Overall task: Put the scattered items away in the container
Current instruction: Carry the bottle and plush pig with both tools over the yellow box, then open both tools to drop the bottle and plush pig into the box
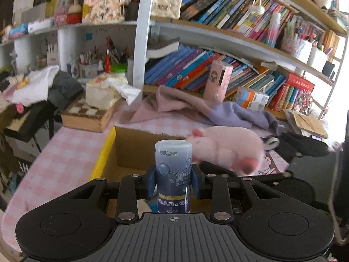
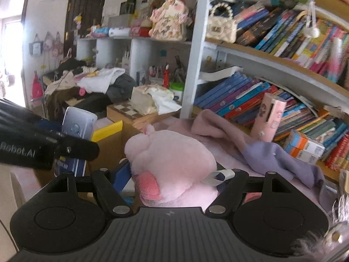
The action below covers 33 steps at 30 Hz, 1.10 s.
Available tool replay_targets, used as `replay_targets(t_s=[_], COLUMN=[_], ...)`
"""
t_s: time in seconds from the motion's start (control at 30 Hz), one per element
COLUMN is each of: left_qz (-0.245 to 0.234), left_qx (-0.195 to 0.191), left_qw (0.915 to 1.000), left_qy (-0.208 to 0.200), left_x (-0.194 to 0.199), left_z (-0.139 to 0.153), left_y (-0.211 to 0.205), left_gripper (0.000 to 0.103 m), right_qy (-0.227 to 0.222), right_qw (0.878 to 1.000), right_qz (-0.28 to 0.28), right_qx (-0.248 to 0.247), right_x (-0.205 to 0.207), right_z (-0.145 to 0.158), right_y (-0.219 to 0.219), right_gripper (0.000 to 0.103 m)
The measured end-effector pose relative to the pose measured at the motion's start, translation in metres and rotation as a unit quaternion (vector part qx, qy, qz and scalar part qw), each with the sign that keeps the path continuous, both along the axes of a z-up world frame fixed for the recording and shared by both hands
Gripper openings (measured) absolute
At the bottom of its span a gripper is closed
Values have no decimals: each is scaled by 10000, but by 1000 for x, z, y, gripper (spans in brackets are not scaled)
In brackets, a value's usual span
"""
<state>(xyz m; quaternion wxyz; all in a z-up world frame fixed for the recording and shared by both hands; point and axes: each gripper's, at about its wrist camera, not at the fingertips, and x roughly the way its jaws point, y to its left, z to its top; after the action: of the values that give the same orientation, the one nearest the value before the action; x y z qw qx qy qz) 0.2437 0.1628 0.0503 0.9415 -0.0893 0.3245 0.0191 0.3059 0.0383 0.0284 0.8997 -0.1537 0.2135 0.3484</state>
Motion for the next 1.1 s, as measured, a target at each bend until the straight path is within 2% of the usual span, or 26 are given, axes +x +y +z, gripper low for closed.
replay_targets(t_s=[0.3,0.53,0.67,0.7,0.77,0.83,0.97,1.1], left_qz=[239,302,340,350,388,414,439,429], left_qx=[-432,-494,-376,-343,-248,-152,20,251], left_qw=[9968,9957,9970,9975,9984,9990,9987,9975], left_qy=[624,721,587,514,329,100,-257,-492], left_x=[26,30,29,27,23,16,1,-16], left_z=[-40,-47,-42,-39,-31,-22,-5,6], left_y=[18,23,21,20,18,16,11,3], left_gripper=[31,31,34,36,59,72,81,84], right_qy=[339,384,293,284,259,143,-84,-175], right_qw=[9926,9889,9894,9900,9912,9930,9964,9978], right_qz=[646,881,900,899,869,772,558,449], right_qx=[-966,-1129,-1097,-1054,-970,-880,-637,-453], right_x=[32,34,33,34,33,32,26,13], right_z=[-34,-44,-42,-41,-37,-32,-20,-11], right_y=[40,50,51,50,47,44,35,25], right_gripper=[74,77,80,81,83,90,93,93])
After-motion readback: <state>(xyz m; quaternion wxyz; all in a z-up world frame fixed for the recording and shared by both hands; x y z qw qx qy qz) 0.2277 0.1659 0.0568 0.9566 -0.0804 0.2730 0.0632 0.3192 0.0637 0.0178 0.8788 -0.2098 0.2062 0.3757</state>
